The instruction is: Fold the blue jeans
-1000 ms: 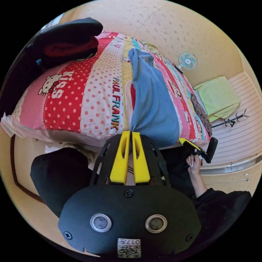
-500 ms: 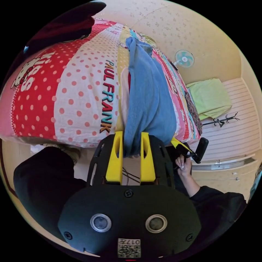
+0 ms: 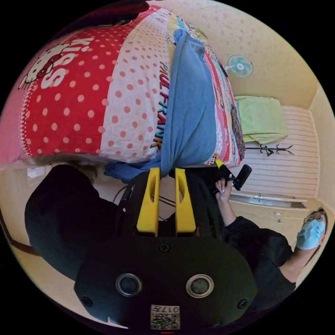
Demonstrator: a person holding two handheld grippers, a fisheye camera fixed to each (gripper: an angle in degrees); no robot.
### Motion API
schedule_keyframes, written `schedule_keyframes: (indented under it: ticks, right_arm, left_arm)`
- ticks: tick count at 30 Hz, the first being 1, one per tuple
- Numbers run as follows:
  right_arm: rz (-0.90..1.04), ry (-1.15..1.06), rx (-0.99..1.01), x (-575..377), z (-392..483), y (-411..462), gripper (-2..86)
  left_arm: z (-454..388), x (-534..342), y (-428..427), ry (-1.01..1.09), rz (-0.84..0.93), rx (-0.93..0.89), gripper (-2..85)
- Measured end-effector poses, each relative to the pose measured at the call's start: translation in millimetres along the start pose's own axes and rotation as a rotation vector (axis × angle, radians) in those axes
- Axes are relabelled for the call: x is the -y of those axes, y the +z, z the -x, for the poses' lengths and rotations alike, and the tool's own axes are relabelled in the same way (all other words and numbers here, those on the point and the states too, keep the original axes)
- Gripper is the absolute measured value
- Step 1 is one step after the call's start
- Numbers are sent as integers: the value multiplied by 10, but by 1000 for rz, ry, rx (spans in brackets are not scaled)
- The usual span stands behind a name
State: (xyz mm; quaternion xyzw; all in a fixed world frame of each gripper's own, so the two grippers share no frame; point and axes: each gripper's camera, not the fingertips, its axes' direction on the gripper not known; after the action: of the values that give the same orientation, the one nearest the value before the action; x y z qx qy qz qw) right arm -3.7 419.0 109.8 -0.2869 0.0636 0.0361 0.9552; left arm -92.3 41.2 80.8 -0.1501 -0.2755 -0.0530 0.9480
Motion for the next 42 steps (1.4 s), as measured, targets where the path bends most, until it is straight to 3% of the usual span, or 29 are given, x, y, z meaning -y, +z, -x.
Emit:
schedule_keyframes:
  ticks: [5, 9, 12, 15, 18, 20, 23, 25, 27, 30, 32, 34, 36, 39, 42]
  right_arm:
    - [-23, 26, 25, 204, 4, -45, 62]
    - [-109, 24, 43, 621, -27, -107, 85]
    - [-136, 99, 80, 1092, -228, 49, 104]
    - [-29, 238, 162, 1427, -522, 535, 118]
    - [-53, 312, 268, 1465, -529, 749, 103]
    - [38, 277, 320, 1455, -410, 935, 79]
    - [156, 280, 453, 1521, -463, 913, 41]
    - [138, 261, 499, 1592, -472, 633, 32]
    - [132, 136, 521, 1690, -291, 259, 27]
    - [206, -50, 407, 1723, 88, -168, 22]
    - [342, 49, 166, 1605, 27, -78, 26]
    - [436, 161, 21, 1461, -185, 80, 34]
    - [388, 238, 45, 1311, -352, 81, 48]
    - [162, 278, 251, 1198, -488, -122, 64]
    - [62, 244, 254, 1412, -502, -275, 73]
  left_arm:
    - [-50, -20, -305, 85, -181, -53, 110]
    - [-188, 351, -424, 187, -199, -82, 124]
    - [-165, 643, -321, 160, -178, -23, 133]
    - [-79, 649, -238, 76, -219, 6, 129]
    - [-121, 452, -151, 99, -237, -111, 120]
    - [-128, 417, 63, 112, -128, -155, 85]
    - [-39, 357, 9, 76, -109, -258, 51]
    - [-125, 303, -160, 155, -118, -399, 45]
    - [-441, 168, -318, 363, -69, -517, 42]
    - [-604, 18, -69, 340, 112, -451, 43]
    - [-468, -41, 232, 202, 237, -296, 50]
    - [-259, -120, 407, 84, 247, -170, 69]
    - [-104, -230, 426, 44, 143, -319, 96]
    - [-125, -261, 279, 105, -33, -487, 98]
    - [-353, -117, 143, 201, -100, -385, 105]
